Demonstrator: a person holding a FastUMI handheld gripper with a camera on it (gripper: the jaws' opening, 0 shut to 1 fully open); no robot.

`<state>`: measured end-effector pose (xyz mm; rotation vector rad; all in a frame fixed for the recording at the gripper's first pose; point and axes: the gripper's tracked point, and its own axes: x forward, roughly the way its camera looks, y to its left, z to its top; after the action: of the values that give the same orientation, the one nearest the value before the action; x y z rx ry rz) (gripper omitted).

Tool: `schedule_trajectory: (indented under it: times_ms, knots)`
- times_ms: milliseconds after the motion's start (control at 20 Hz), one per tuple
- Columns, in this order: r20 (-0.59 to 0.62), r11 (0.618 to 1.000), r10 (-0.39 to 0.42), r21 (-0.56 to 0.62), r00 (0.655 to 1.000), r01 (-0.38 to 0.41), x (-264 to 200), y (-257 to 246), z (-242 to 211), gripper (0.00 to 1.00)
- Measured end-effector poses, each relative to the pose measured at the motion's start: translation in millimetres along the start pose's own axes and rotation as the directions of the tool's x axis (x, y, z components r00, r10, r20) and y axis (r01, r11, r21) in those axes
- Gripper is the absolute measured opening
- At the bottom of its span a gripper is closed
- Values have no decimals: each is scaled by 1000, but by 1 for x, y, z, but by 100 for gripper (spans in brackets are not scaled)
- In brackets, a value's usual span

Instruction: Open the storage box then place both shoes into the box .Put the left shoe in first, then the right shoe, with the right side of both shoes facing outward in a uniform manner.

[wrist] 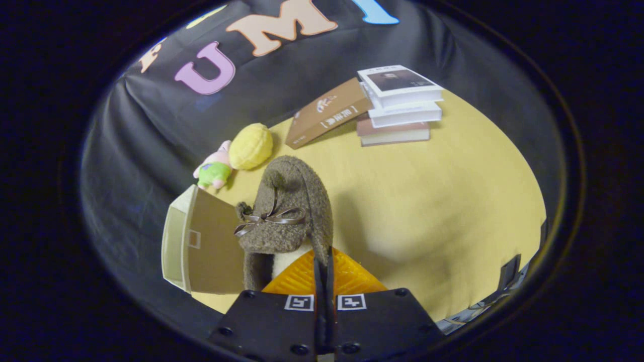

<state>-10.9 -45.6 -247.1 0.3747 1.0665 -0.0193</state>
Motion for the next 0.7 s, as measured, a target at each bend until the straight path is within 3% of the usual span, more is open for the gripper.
schedule_trajectory:
  times_ms: [350, 700]
  knots:
    - [35, 997, 73, -20, 997, -72, -13, 107, 5, 4]
    - [33, 986, 160, -43, 986, -159, -15, 221, -18, 3]
